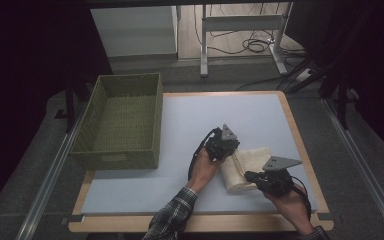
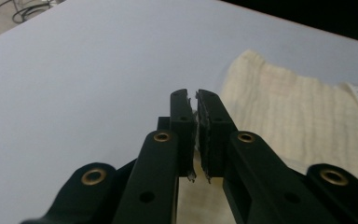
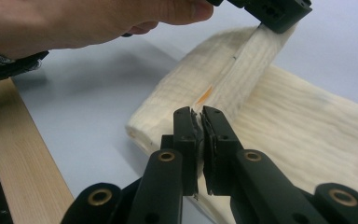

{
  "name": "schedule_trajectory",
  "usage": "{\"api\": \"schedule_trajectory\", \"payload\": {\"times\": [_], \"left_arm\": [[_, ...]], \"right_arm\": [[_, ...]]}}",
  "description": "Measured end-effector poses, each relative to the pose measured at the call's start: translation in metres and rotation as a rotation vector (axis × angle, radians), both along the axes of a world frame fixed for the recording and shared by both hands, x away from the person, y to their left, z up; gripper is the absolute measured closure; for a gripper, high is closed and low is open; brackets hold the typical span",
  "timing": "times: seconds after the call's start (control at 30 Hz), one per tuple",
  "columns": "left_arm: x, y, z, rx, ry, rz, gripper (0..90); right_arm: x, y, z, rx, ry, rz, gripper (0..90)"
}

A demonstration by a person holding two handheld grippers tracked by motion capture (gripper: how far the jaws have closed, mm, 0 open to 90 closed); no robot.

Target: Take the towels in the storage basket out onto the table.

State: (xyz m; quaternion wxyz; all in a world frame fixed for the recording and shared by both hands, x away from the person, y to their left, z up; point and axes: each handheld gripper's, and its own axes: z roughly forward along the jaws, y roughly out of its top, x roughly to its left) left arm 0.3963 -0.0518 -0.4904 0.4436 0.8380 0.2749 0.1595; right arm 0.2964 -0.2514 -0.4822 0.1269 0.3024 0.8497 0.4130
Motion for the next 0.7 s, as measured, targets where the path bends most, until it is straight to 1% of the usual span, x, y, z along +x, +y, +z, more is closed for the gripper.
{"api": "schedule_trajectory", "payload": {"times": [0.03,0.2,0.27,0.4,0.57,0.63,0.67,0.7], "left_arm": [[0.001,-0.004,0.001,-0.003,-0.001,-0.005,85.5],[0.004,-0.023,0.008,0.012,-0.018,-0.039,85.5],[0.006,-0.031,0.01,0.03,-0.023,-0.052,85.5],[0.008,-0.046,0.013,0.041,-0.033,-0.069,85.4],[0.012,-0.062,0.013,0.047,-0.032,-0.082,85.2],[0.013,-0.068,0.01,0.049,-0.031,-0.087,85.2],[0.014,-0.07,0.009,0.06,-0.028,-0.092,85.1],[0.015,-0.073,0.007,0.058,-0.024,-0.091,85.0]], "right_arm": [[0.0,-0.003,0.001,0.001,0.0,-0.007,84.6],[-0.002,-0.021,0.004,0.013,-0.002,-0.04,84.6],[-0.002,-0.028,0.006,0.021,0.0,-0.051,84.6],[-0.003,-0.04,0.009,0.023,-0.007,-0.075,84.6],[-0.004,-0.053,0.011,0.023,-0.011,-0.103,84.6],[-0.005,-0.057,0.009,0.009,-0.012,-0.115,84.6],[-0.004,-0.058,0.008,0.001,-0.016,-0.121,84.6],[-0.004,-0.06,0.006,-0.003,-0.009,-0.126,84.6]]}}
